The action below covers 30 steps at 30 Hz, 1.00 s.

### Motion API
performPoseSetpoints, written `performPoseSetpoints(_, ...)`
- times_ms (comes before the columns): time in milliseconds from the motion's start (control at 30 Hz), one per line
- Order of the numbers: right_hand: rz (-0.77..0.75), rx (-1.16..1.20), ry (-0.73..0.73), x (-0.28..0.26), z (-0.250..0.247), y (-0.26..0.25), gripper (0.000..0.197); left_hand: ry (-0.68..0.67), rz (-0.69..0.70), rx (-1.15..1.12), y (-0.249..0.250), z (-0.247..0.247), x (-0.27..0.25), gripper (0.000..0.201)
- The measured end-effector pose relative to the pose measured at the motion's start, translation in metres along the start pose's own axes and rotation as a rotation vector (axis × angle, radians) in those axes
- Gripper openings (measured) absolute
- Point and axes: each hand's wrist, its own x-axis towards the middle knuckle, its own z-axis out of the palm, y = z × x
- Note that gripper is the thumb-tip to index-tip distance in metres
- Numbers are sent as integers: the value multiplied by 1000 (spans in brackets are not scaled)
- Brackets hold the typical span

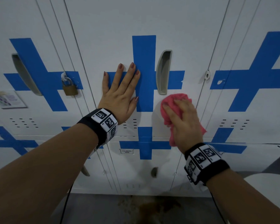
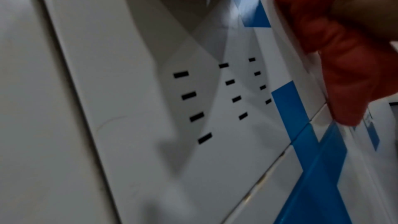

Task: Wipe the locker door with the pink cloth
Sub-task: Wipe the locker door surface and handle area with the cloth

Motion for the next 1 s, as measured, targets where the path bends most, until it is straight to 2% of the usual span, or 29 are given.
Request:
performPoseSetpoints(67,-114,-149,-4,-8,19,10,81,6,2,2,0,0,0,73)
performPoseSetpoints(133,-169,-211,-198,-14,26,8,114,18,4,2,0,0,1,73)
performPoseSetpoints(200,-194,-286,-383,-19,34,5,128,23,5,1,0,1,1,74)
performPoseSetpoints(267,-245,-352,-462,-27,40,7,124,27,4,1,0,1,1,74)
performPoseSetpoints(400,-399,-448,-559,-39,55,9,99,41,9,-5,0,0,2,73)
performPoseSetpoints(600,-460,-490,-697,-49,66,6,96,41,10,-12,0,1,0,73)
performPoseSetpoints(733,-519,-565,-810,-42,66,-9,80,34,5,-6,0,-1,1,73)
performPoseSetpoints(833,-583,-584,-826,-31,71,-32,73,32,3,-9,-1,-1,1,73)
performPoseSetpoints(1000,-604,-576,-800,-15,83,-72,66,39,13,-12,0,0,0,73)
